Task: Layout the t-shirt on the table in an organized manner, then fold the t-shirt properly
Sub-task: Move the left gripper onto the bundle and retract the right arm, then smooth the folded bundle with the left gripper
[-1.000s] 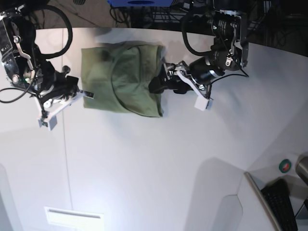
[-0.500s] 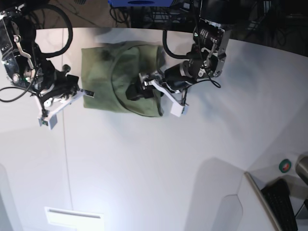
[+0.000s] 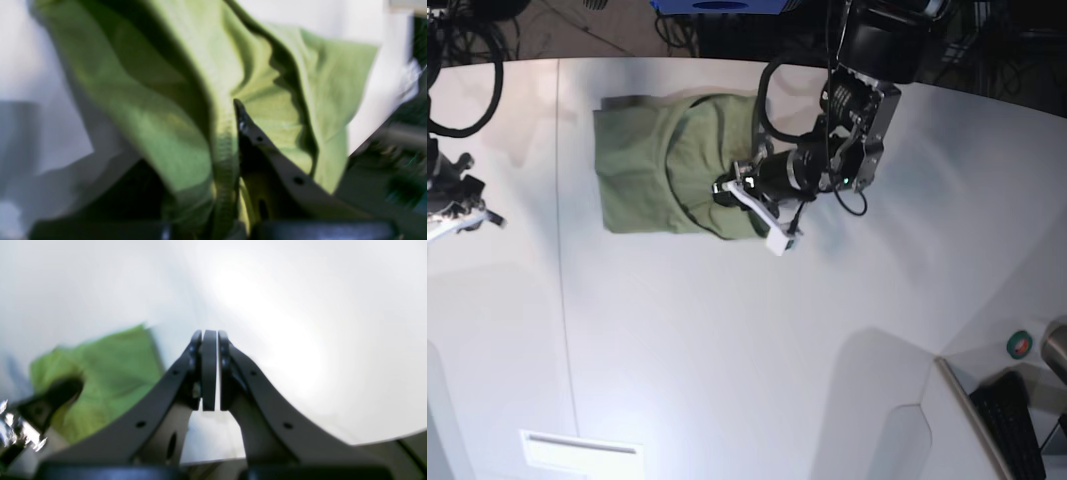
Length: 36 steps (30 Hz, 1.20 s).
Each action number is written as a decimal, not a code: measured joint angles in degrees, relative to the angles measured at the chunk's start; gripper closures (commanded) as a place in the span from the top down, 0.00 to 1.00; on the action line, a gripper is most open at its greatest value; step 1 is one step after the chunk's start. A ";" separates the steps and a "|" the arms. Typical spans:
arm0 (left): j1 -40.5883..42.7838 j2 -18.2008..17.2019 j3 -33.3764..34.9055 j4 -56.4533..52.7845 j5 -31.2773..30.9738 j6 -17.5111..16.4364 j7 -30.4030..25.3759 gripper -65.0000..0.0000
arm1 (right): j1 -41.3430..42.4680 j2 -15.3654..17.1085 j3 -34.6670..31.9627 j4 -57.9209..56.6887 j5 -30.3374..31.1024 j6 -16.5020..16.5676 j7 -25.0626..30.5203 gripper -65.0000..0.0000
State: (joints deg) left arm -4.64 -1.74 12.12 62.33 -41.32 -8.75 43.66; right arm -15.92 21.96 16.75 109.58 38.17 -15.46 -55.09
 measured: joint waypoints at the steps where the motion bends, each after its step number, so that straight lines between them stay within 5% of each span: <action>1: -2.54 -1.29 3.39 -0.22 0.87 0.11 2.45 0.00 | -0.28 -0.48 1.92 -0.90 0.31 1.79 -0.37 0.00; 4: -9.64 -4.81 13.00 -0.04 1.40 0.50 5.51 0.00 | -0.24 -2.12 5.53 -3.96 0.46 5.29 -0.52 0.00; 9: -23.96 -9.09 37.79 -0.57 1.05 -0.31 6.36 0.00 | -1.75 -2.64 6.25 -6.64 0.44 5.44 -0.37 0.00; 15: -37.99 -8.28 65.57 -0.09 1.05 -13.70 1.51 0.00 | -3.32 -4.20 6.34 -6.97 0.44 5.49 -0.31 0.00; 18: -40.02 -8.24 73.05 -0.09 9.42 -15.41 -6.21 0.00 | -4.48 -4.44 6.29 -7.02 0.28 5.49 -0.13 0.00; 26: -34.58 -1.05 71.82 -8.85 36.17 -15.30 -14.25 0.00 | -6.67 -7.23 6.38 -7.23 0.17 5.49 0.09 0.00; 33: -33.46 1.57 72.11 -9.57 40.35 -15.87 -19.67 0.00 | -7.48 -8.68 6.38 -7.23 0.15 5.46 0.11 0.00; 36: -33.46 2.40 71.84 -9.46 41.07 -20.70 -19.71 0.00 | -7.80 -8.72 6.38 -7.23 0.24 5.46 -0.09 0.00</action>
State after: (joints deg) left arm -38.11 0.67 83.96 52.86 -0.25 -29.45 23.94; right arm -23.73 13.23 23.14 102.35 38.41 -10.00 -55.18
